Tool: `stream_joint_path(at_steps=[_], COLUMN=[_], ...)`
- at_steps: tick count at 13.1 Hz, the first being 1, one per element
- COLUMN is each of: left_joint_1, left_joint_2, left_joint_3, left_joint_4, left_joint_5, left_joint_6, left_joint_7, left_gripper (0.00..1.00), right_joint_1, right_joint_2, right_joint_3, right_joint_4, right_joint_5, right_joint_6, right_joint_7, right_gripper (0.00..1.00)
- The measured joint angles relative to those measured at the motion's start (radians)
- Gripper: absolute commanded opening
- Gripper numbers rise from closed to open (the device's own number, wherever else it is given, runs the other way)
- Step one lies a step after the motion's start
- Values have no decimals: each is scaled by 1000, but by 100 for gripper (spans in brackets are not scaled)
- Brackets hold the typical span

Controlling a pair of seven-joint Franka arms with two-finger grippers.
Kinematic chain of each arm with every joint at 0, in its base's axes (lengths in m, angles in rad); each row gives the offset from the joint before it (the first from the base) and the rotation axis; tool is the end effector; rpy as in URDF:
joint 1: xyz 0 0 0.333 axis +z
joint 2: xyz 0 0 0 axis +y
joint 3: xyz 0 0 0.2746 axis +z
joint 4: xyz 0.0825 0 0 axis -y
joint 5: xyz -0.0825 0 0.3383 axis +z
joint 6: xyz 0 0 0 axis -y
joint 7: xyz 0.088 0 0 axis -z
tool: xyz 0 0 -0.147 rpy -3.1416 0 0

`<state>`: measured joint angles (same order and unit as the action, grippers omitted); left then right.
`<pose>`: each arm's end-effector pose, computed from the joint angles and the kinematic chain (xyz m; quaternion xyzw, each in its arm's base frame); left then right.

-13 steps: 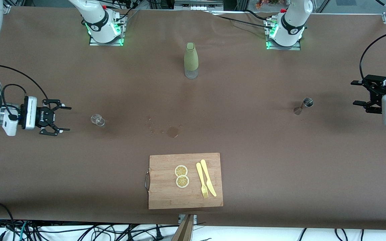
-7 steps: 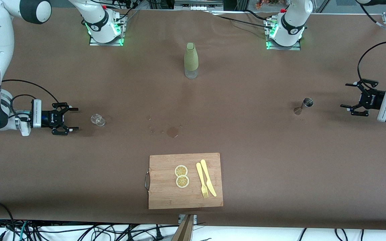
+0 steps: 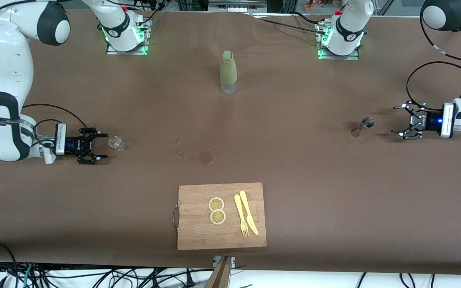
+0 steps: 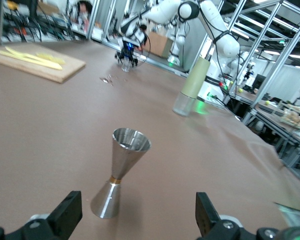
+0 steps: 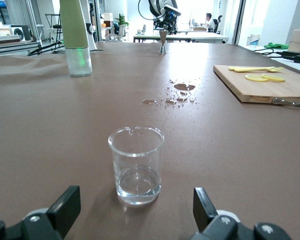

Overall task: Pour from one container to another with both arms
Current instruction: 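Reach the right gripper to the glass cup while the left gripper reaches the jigger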

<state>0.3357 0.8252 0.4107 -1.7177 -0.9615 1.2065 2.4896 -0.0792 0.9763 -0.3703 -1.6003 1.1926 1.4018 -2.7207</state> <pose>0.4233 0.2014 0.1332 0.6218 -0.4924 0.3269 0.5139 0.5151 -0.0776 0.0756 -0.5349 -0.6186 -0.3784 0.4337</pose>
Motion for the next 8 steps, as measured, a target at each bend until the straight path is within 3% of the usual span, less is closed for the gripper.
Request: stream_joint_path(at_steps=[4,8], left_joint_1=[1,-2], left_joint_2=[80,116], left_joint_3=[-5,-50], left_joint_4=[-19,-19], left_joint_5=[-107,-173], left_joint_6=[-1,-1], left_joint_7=[240,298], left_gripper=[100,100], right_joint_1=[7,31], right_joint_2=[24,39], right_joint_3=[28,42], right_joint_4=[6,6], right_joint_5=[48,85], right_joint_6=[-7,-7], right_joint_7=[-1,-2], right_gripper=[100,100])
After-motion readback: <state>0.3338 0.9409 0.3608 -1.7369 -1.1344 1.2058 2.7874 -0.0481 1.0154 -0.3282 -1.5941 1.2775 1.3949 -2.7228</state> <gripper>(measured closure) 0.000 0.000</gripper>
